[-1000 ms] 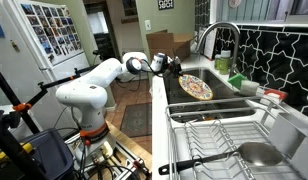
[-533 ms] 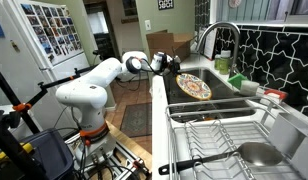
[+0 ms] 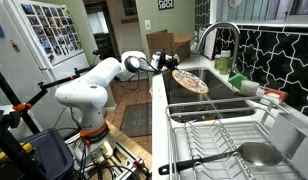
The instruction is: Rinse the plate in the sink and put it on the dish rack
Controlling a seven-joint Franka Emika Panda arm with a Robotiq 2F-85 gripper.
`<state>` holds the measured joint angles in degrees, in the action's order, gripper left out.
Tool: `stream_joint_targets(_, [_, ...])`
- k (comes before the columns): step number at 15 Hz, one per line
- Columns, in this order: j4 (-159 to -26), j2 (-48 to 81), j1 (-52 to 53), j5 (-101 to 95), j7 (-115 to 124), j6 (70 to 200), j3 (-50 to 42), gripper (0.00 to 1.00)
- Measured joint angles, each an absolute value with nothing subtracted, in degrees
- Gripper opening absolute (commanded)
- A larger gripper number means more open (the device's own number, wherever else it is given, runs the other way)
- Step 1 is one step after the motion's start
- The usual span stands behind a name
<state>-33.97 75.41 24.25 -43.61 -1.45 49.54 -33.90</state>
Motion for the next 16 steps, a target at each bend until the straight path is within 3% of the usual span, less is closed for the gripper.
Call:
stream_joint_targets(11, [-51.26,68.01,29.41,-45.11,-4.69,48.05,-35.07,0.02])
stream_joint_targets(12, [-53.34,67.05,29.84,-45.09,-4.56,48.07,-35.05,0.07])
stream_joint_targets(16, [-58.89,64.38,30.59,-44.61,-2.87,48.35,-34.99,0.07])
